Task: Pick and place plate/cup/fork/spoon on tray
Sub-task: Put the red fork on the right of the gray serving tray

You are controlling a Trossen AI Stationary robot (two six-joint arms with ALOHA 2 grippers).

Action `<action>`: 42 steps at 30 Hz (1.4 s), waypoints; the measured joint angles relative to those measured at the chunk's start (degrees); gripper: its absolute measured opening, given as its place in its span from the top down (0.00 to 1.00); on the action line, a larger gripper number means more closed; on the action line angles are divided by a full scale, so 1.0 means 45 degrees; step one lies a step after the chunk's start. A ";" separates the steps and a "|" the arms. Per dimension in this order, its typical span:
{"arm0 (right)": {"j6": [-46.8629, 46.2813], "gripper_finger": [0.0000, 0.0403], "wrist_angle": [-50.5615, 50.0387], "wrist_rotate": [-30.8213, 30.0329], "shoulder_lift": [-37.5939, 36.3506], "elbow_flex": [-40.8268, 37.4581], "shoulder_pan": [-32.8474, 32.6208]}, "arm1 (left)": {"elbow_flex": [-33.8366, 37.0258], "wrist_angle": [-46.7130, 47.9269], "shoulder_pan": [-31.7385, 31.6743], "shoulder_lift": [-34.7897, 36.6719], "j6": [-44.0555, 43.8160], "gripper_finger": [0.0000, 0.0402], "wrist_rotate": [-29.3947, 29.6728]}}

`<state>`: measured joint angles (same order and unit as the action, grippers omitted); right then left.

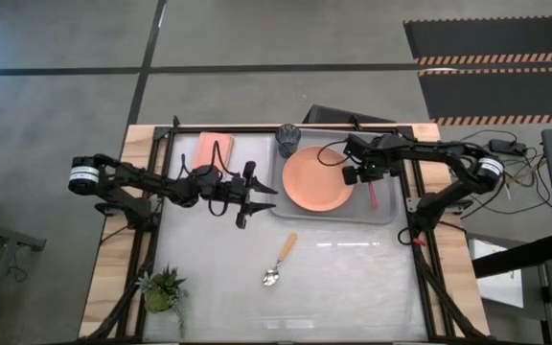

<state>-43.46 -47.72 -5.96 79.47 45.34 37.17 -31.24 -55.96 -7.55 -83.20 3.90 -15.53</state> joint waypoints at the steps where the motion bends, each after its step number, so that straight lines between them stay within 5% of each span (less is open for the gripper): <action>1: 0.0000 0.96 0.0050 -0.0003 0.0115 0.0000 0.0000 | 0.0005 0.0003 0.0000 0.0000 0.0000 0.62 0.0000; 25: 0.1221 0.70 0.0006 -0.0333 -0.0309 0.0486 0.0000 | 0.0147 0.0003 0.0000 0.0000 0.0278 0.62 0.0000; 37: 0.3184 0.95 -0.0199 0.0099 -0.2199 0.0856 0.0000 | 0.0408 0.0003 0.0000 0.0000 0.0340 0.62 0.0305; 42: 0.3602 0.98 -0.0169 0.0105 -0.2412 0.0684 0.0000 | 0.0463 -0.0002 0.0001 0.0000 0.0345 0.62 0.0534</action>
<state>-27.25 -48.48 -5.49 68.62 48.42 37.17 -29.16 -55.96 -7.55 -83.20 5.45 -13.13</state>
